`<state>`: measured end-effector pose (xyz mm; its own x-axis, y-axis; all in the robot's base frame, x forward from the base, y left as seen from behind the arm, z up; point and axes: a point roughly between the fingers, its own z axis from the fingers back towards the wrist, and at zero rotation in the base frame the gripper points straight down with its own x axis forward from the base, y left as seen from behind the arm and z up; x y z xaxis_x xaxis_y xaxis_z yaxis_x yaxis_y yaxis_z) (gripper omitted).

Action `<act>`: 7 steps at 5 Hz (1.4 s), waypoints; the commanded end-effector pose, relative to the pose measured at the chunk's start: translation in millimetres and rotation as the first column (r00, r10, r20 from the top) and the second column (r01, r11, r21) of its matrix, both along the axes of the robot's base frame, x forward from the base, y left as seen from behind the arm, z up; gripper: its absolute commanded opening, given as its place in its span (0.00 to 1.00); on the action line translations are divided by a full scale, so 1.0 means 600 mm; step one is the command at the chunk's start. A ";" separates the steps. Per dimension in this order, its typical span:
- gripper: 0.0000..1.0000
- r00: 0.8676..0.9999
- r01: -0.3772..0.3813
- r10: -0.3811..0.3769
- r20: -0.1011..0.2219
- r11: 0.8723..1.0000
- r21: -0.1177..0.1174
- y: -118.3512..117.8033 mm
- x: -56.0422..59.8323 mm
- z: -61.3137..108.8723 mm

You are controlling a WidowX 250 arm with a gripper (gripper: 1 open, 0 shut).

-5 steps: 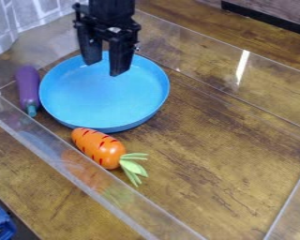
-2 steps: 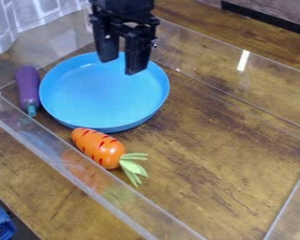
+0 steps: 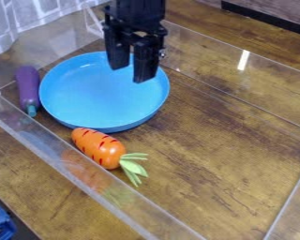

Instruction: Remove the purple eggplant from the blue tray and put it on the table

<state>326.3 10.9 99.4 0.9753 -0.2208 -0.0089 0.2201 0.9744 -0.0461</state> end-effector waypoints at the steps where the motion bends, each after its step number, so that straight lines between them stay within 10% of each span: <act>1: 1.00 0.998 -0.030 0.030 0.060 1.000 0.001 -0.004 0.019 0.027; 4: 1.00 0.994 -0.100 0.100 0.047 0.995 -0.007 -0.020 0.016 0.017; 5: 0.00 0.996 -0.081 0.081 0.043 0.997 -0.011 -0.026 0.027 0.021; 6: 0.00 0.999 -0.030 0.030 0.038 0.999 -0.014 -0.024 0.033 0.021; 7: 1.00 0.999 0.016 -0.016 0.031 1.000 -0.016 -0.018 0.039 0.018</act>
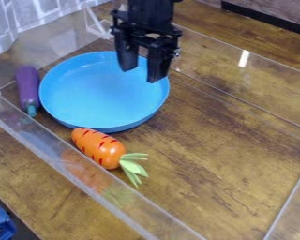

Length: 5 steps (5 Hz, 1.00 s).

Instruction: Remove the purple eggplant from the blue tray and put it on the table

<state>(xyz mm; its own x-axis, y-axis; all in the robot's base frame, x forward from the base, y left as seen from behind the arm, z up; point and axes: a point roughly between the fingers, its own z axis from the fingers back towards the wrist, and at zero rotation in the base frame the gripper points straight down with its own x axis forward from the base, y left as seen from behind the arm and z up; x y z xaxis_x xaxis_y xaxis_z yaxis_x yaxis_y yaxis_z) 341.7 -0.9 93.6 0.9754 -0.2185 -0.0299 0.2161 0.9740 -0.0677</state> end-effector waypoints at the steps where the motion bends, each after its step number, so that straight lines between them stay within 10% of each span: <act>1: 1.00 0.997 0.063 -0.062 0.050 0.998 -0.003 0.007 0.019 0.025; 2: 0.00 0.993 0.109 -0.108 0.045 0.994 -0.006 0.005 0.016 0.022; 5: 0.00 0.980 0.196 -0.196 0.036 0.980 -0.014 0.003 0.000 0.023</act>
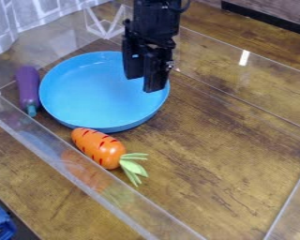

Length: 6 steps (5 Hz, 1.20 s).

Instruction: Remove the purple eggplant from the blue tray and put it on the table

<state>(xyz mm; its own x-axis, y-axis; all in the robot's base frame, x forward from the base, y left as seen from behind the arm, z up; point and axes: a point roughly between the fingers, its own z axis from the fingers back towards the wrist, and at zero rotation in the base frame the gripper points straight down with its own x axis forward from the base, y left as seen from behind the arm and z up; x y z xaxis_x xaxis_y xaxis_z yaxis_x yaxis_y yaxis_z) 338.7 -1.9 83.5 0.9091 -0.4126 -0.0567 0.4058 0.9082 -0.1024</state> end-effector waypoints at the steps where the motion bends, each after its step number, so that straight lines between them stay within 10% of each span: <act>1: 1.00 0.997 0.005 -0.005 0.071 1.000 0.002 0.010 0.004 0.026; 5: 1.00 0.993 -0.085 0.083 0.079 0.996 0.023 -0.009 0.043 -0.043; 6: 0.00 0.987 -0.141 0.138 0.084 0.990 0.028 -0.008 0.055 -0.061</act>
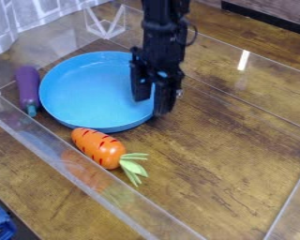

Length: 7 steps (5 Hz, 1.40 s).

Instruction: Remove the purple eggplant from the blue tray and put it on the table

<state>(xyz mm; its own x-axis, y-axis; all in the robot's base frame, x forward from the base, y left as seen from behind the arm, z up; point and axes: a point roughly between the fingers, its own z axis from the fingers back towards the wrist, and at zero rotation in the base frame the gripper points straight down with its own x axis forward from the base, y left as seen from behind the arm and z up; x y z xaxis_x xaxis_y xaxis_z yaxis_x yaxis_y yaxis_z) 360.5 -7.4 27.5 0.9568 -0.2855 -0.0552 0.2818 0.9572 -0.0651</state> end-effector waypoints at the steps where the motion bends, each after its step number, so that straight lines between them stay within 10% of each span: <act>1: 1.00 0.997 0.022 -0.023 0.075 1.000 0.014 -0.001 0.024 0.045; 2: 0.00 0.995 0.052 -0.053 0.080 0.999 0.016 0.001 0.025 0.049; 7: 0.00 0.985 0.141 -0.143 0.095 0.990 0.031 0.037 0.032 0.023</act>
